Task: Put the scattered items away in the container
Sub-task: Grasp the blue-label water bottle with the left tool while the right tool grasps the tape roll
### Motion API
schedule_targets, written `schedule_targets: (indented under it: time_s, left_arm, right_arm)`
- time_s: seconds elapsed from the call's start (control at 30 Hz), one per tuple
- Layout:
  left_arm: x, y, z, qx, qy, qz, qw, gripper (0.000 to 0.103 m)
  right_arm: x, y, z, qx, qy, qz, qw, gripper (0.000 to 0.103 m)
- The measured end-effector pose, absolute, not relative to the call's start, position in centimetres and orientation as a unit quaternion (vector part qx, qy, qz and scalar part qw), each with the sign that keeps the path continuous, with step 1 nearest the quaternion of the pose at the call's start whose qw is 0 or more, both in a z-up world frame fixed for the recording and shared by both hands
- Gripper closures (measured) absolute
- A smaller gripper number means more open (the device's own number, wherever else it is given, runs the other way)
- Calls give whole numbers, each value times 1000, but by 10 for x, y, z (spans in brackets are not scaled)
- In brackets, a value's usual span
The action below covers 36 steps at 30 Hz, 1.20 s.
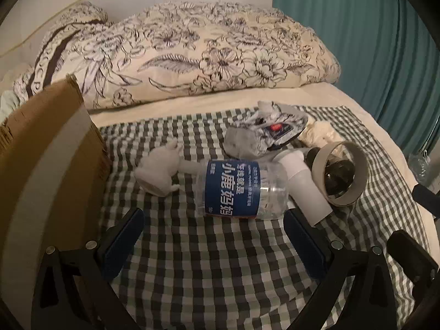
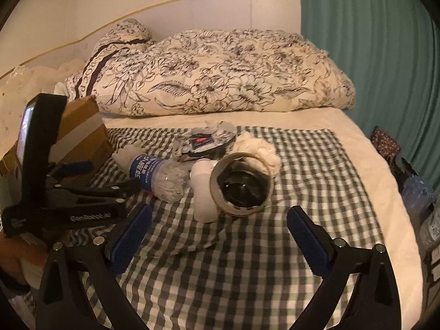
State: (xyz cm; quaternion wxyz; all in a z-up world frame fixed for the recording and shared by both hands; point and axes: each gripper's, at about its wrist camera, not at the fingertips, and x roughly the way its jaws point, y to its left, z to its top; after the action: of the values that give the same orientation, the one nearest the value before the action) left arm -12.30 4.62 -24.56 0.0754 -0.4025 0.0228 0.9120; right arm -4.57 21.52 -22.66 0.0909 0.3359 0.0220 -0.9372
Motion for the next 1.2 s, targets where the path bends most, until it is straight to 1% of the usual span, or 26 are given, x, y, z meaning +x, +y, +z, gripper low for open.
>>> schedule_targets:
  time_s: [0.03, 0.13, 0.2, 0.27, 0.37, 0.43, 0.57, 0.83, 1.1, 1.13, 1.17, 1.2]
  left_arm:
    - [-124, 47, -248, -404, 22, 911, 77, 0]
    - [-126, 49, -253, -403, 22, 911, 84, 0]
    - [-126, 51, -255, -401, 19, 911, 94, 0]
    - [-127, 55, -256, -398, 21, 911, 102, 0]
    - [-130, 59, -257, -394, 24, 912, 112, 0]
    - [-134, 62, -258, -393, 23, 912, 117, 0]
    - [-142, 66, -262, -395, 22, 910, 120, 0]
    - [-155, 70, -273, -402, 18, 908, 117, 0]
    - [-165, 67, -274, -400, -3, 909, 115, 0]
    - [-166, 68, -274, -401, -1, 909, 115, 1]
    - [-167, 69, -274, -401, 1, 909, 116, 3]
    - [-167, 70, -275, -402, 3, 908, 118, 5]
  right_arm:
    - [-48, 214, -230, 340, 22, -936, 93, 6]
    - [-53, 211, -239, 351, 19, -931, 98, 14]
    - [-57, 209, -245, 359, 20, -928, 99, 23]
    - [-61, 208, -250, 363, 20, -927, 95, 26]
    - [-68, 210, -254, 365, 18, -928, 81, 26]
    - [-71, 214, -256, 366, 17, -928, 70, 30]
    - [-82, 223, -262, 377, 14, -925, 46, 40]
    - [-95, 237, -268, 377, -2, -926, 18, 41]
    - [-118, 243, -266, 377, -1, -926, -5, 41]
    - [-121, 244, -267, 380, 0, -925, -10, 41]
    - [-125, 246, -269, 383, 0, -924, -14, 45]
    - [-128, 247, -271, 388, -1, -921, -16, 52]
